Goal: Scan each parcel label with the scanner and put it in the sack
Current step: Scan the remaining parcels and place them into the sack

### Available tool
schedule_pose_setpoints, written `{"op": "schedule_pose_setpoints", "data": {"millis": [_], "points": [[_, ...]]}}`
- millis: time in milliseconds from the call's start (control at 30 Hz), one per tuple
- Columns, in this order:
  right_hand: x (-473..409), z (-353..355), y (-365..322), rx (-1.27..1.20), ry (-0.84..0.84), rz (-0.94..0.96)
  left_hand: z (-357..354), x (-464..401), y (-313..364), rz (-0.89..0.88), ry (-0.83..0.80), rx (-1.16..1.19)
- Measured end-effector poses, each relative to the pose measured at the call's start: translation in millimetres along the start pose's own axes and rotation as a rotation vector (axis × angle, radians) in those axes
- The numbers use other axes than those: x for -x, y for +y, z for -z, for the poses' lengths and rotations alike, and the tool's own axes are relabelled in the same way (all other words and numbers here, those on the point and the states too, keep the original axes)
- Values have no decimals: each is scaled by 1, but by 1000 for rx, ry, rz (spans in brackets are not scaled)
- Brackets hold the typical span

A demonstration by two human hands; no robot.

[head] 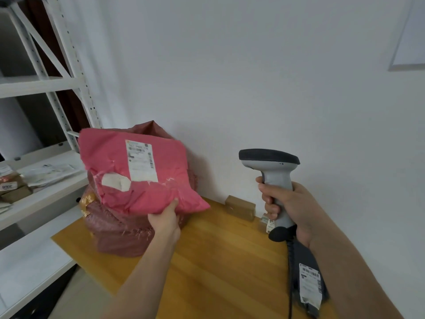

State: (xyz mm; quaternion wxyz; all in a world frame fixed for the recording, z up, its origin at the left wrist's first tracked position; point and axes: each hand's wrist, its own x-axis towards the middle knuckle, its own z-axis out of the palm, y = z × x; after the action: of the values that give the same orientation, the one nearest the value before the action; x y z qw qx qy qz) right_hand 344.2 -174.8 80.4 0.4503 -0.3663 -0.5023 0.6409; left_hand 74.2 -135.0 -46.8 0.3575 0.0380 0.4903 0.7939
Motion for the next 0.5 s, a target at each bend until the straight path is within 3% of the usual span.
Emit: {"op": "schedule_pose_setpoints", "data": {"millis": [200,500], "points": [[-18,-17,18,13,-19,-66,-2,-48,74,-482,293,-341],[-54,-60,35,55,-59,-101,6,-101,121,-687,332,-702]]}}
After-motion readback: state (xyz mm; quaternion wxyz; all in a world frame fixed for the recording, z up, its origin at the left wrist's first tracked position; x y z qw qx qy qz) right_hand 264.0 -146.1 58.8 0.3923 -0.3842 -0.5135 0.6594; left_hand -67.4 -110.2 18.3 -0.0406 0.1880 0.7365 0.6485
